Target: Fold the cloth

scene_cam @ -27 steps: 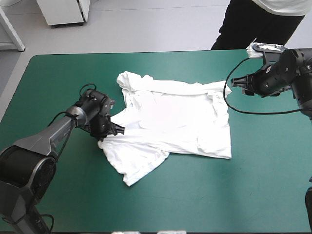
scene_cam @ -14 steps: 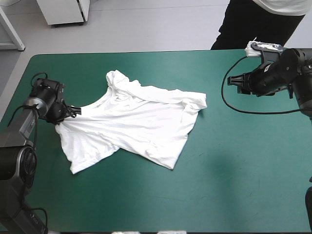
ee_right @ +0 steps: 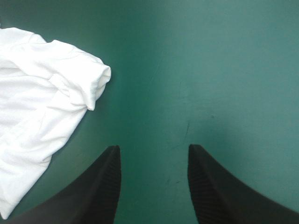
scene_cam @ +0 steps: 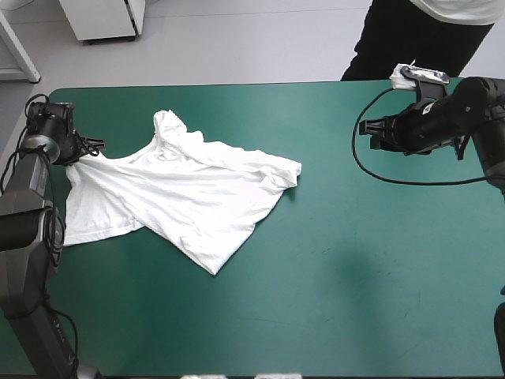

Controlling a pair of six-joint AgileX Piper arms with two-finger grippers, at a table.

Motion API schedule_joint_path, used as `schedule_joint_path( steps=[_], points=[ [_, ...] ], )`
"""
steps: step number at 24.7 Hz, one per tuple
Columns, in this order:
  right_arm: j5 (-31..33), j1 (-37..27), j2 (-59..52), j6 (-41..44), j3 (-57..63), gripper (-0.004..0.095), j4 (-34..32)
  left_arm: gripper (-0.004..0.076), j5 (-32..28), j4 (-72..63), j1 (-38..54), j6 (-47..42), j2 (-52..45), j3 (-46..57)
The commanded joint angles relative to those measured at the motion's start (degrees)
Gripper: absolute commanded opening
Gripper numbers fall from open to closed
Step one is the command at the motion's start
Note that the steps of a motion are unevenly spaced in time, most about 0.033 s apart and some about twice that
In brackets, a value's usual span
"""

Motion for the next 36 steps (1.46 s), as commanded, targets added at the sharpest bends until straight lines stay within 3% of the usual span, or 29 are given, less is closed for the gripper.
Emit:
schedule_joint_path(
  steps=[1, 4, 6, 11, 13, 22, 24, 36],
  points=[
    [-2.35, -0.59, -2.17, -1.42, -1.29, 0.0427, 2.74, -0.0010, -1.93, -0.69, 0.44, -0.03, -1.09, -3.25],
    [-2.44, -0.59, -2.17, -1.42, -1.29, 0.0427, 2.52, 0.0027, -2.73, -2.20, 0.21, 1.04, -0.79, -3.25],
    [-2.44, -0.59, -2.17, -1.42, -1.29, 0.0427, 2.20, 0.0118, -2.85, -4.28, 0.21, 4.31, -0.79, -3.78],
    [-2.32, -0.59, -2.17, -1.42, -1.29, 0.0427, 2.10, 0.0456, 3.21, -10.78, 0.21, 9.93, -0.79, -7.66],
    [-2.23, -0.59, -2.17, -1.42, -1.29, 0.0427, 1.85, 0.0539, 6.86, -11.47, 0.21, 9.30, -0.92, -10.23],
    [-1.84, -0.59, -2.17, -1.92, -1.29, 0.0427, 0.68, 0.0503, 17.86, -14.68, -1.62, 9.76, -12.96, -13.77],
    [-1.84, -0.59, -2.17, -1.92, -1.29, 0.0427, 0.59, 0.0503, 17.75, -15.31, -3.34, 9.74, -15.70, -13.01],
    [-1.17, -0.59, -2.17, -2.08, -1.29, 0.0427, -1.40, 0.0460, 17.75, -16.16, -33.51, -2.19, -32.39, 9.04]
  ],
)
